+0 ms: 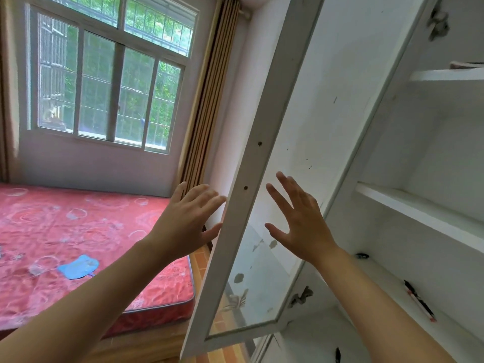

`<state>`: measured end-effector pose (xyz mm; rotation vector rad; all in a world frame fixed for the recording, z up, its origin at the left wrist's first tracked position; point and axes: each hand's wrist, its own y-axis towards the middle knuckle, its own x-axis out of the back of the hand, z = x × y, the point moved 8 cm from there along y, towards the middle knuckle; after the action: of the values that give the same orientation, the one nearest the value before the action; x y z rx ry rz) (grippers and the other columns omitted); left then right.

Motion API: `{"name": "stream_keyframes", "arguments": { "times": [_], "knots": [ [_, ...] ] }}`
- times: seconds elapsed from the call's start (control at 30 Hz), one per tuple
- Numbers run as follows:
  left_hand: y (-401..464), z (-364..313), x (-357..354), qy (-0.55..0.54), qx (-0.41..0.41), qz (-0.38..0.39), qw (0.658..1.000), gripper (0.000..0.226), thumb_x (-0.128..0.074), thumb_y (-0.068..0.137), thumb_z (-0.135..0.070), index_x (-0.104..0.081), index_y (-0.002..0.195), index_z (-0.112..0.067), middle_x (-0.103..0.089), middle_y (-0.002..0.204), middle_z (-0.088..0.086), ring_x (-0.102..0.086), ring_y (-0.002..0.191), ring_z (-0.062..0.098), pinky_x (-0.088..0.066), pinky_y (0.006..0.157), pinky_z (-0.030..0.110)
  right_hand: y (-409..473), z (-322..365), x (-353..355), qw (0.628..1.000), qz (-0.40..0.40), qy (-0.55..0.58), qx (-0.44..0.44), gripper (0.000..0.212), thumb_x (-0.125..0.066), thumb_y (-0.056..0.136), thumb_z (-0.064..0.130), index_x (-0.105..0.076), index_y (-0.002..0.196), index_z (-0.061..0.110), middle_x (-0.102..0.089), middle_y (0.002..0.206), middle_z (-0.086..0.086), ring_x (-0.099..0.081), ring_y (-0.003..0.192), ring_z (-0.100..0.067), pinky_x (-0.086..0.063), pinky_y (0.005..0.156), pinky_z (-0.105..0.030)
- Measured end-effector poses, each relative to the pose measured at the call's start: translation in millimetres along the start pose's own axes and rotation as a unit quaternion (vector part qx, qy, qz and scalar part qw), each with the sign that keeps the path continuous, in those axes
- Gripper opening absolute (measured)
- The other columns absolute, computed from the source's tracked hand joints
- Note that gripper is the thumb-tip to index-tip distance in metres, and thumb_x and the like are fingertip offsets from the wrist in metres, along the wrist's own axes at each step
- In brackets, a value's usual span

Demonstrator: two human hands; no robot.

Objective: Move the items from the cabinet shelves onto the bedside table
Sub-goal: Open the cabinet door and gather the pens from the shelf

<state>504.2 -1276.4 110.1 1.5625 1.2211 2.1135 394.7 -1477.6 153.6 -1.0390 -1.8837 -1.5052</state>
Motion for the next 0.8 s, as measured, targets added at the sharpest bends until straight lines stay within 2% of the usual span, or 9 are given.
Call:
{"name": "stream_keyframes", "arguments": {
  "times": [0.2, 0.4, 0.53, 0.67, 0.8],
  "knots": [
    [-8, 5, -11, -0.036, 0.004, 0.011, 0.999, 0.057, -0.045, 0.096, -0.058, -0.059, 0.14, -0.023, -0.061, 0.142, 0.002, -0.049, 0.14, 0.028, -0.032, 0.117, 0.065, -11, 1, -5, 0.999, 0.018, -0.01, -0.028, 0.088, -0.053, 0.1, 0.062, -0.006, 0.168, 0.032, 0.014, 0.175, 0.007, 0.005, 0.162, -0.019, -0.008, 0.126, -0.049],
    [-45, 10, -33, -0.066, 0.01, 0.019, 0.998, 0.055, -0.048, 0.093, -0.051, -0.065, 0.133, -0.017, -0.064, 0.138, 0.004, -0.052, 0.136, 0.03, -0.036, 0.113, 0.065, -81, -4, -47, 0.987, 0.093, 0.017, -0.128, 0.082, -0.044, 0.099, 0.066, -0.01, 0.166, 0.033, 0.004, 0.174, 0.012, 0.0, 0.161, -0.014, -0.014, 0.128, -0.052],
    [-87, 11, -81, -0.096, 0.022, 0.068, 0.993, 0.051, -0.05, 0.09, -0.048, -0.068, 0.126, -0.016, -0.065, 0.136, 0.005, -0.054, 0.134, 0.032, -0.035, 0.112, 0.063, -146, 4, -83, 0.966, 0.152, 0.055, -0.202, 0.081, -0.032, 0.095, 0.069, -0.015, 0.165, 0.033, -0.004, 0.174, 0.013, -0.004, 0.161, -0.013, -0.013, 0.129, -0.052],
    [-127, -4, -128, -0.134, 0.026, 0.129, 0.982, 0.05, -0.049, 0.093, -0.049, -0.07, 0.122, -0.014, -0.068, 0.132, 0.008, -0.058, 0.129, 0.035, -0.041, 0.105, 0.062, -207, 17, -116, 0.944, 0.19, 0.091, -0.256, 0.074, -0.045, 0.101, 0.059, -0.022, 0.165, 0.03, -0.012, 0.173, 0.009, -0.007, 0.16, -0.014, -0.013, 0.129, -0.049],
    [-164, -24, -161, -0.148, 0.038, 0.182, 0.971, 0.048, -0.049, 0.093, -0.049, -0.072, 0.114, -0.013, -0.071, 0.121, 0.007, -0.062, 0.116, 0.036, -0.044, 0.095, 0.053, -258, 28, -137, 0.926, 0.223, 0.1, -0.286, 0.071, -0.046, 0.104, 0.052, -0.017, 0.166, 0.031, -0.01, 0.174, 0.009, -0.004, 0.161, -0.014, -0.007, 0.128, -0.041]
  ]
}}
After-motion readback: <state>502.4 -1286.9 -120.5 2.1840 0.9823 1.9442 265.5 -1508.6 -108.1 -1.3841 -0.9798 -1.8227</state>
